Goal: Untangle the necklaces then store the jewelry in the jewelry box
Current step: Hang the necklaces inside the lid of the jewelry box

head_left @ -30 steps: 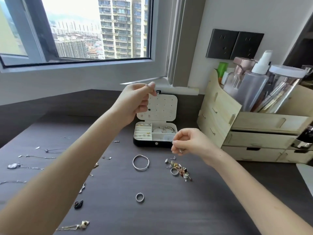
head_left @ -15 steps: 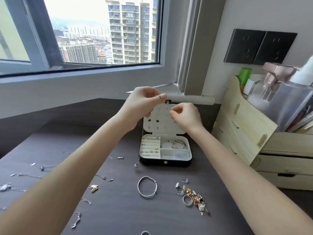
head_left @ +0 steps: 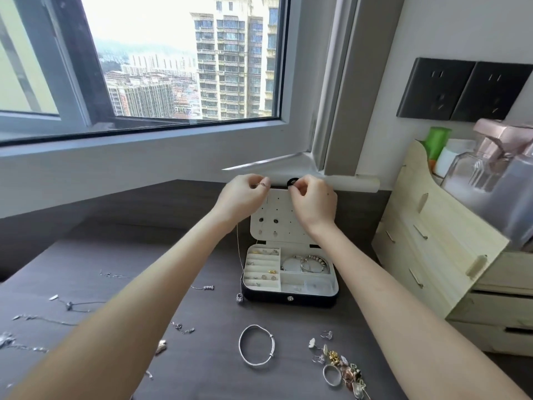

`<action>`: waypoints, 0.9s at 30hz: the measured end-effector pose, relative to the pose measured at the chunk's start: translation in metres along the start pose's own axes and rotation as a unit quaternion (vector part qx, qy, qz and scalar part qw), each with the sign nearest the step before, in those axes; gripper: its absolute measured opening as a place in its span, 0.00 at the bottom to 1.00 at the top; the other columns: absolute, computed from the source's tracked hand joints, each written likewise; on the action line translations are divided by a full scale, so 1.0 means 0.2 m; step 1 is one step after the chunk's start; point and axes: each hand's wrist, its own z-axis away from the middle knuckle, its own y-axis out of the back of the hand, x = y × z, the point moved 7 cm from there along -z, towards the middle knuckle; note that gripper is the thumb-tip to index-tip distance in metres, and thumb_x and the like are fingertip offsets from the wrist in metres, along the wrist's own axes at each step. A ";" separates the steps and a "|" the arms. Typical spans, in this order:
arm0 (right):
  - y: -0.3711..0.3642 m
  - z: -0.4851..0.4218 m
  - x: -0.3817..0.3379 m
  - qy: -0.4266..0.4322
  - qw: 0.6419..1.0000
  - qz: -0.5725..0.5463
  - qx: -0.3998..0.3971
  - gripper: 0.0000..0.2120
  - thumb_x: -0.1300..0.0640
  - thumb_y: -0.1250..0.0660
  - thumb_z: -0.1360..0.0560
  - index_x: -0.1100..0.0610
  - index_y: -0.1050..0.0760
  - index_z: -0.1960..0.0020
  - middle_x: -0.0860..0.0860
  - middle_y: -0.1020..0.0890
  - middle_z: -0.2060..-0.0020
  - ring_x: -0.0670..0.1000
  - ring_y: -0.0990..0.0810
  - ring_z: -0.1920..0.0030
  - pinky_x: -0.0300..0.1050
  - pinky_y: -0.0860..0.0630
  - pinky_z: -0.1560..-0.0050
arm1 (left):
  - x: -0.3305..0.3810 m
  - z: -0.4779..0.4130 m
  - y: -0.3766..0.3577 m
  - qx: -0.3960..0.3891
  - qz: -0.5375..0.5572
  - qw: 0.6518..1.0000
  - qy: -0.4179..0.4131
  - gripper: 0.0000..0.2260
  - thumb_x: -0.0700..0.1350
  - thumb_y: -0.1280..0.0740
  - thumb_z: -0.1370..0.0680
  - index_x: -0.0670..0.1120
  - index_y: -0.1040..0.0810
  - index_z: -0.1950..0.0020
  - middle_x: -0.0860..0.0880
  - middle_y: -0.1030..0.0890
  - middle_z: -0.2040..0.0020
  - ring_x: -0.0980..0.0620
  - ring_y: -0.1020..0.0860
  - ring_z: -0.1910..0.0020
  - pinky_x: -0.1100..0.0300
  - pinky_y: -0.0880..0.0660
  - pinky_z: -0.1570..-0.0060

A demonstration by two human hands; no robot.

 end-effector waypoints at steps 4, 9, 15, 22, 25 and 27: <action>0.07 0.09 -0.06 0.083 0.993 0.080 -0.026 0.08 0.55 0.38 0.22 0.59 0.24 0.53 0.54 0.19 0.54 0.55 0.21 0.52 0.45 0.32 0.57 | -0.03 0.02 0.02 0.003 0.003 0.999 0.039 0.20 0.53 0.46 0.18 0.42 0.20 0.46 0.49 0.27 0.68 0.50 0.31 0.68 0.59 0.36 0.69; 0.16 0.35 -0.14 0.155 0.963 0.191 -0.109 0.09 0.53 0.39 0.21 0.57 0.25 0.51 0.52 0.19 0.54 0.55 0.21 0.53 0.46 0.29 0.57 | -0.02 0.08 0.06 -0.012 0.016 0.999 0.030 0.15 0.50 0.39 0.20 0.42 0.17 0.50 0.41 0.22 0.63 0.48 0.24 0.59 0.57 0.32 0.68; 0.22 0.43 -0.16 0.000 0.962 -0.066 -0.266 0.11 0.55 0.33 0.25 0.53 0.25 0.43 0.48 0.19 0.51 0.48 0.21 0.49 0.40 0.26 0.52 | 0.14 0.16 0.12 -0.038 0.001 0.999 -0.029 0.06 0.43 0.29 0.27 0.42 0.17 0.53 0.58 0.30 0.74 0.61 0.31 0.74 0.72 0.39 0.78; 0.31 0.33 -0.39 -0.095 0.843 -0.412 -0.333 0.04 0.66 0.35 0.25 0.60 0.23 0.53 0.54 0.20 0.62 0.51 0.20 0.60 0.50 0.23 0.44 | 0.40 0.21 0.25 -0.044 0.029 0.996 -0.068 0.08 0.37 0.33 0.28 0.45 0.19 0.51 0.55 0.28 0.67 0.58 0.32 0.71 0.67 0.35 0.73; 0.35 0.27 -0.44 -0.081 0.842 -0.403 -0.349 0.02 0.66 0.34 0.26 0.62 0.23 0.55 0.52 0.26 0.71 0.49 0.25 0.70 0.49 0.21 0.53 | 0.47 0.21 0.28 -0.071 0.055 0.995 -0.052 0.10 0.36 0.34 0.28 0.46 0.20 0.49 0.52 0.26 0.63 0.54 0.29 0.67 0.63 0.30 0.66; 0.36 0.22 -0.47 -0.065 0.855 -0.363 -0.366 0.01 0.64 0.32 0.26 0.62 0.22 0.57 0.51 0.29 0.73 0.48 0.29 0.72 0.47 0.21 0.59 | 0.50 0.20 0.28 -0.087 0.073 0.993 -0.042 0.12 0.35 0.36 0.29 0.44 0.21 0.48 0.51 0.27 0.65 0.53 0.29 0.66 0.60 0.29 0.63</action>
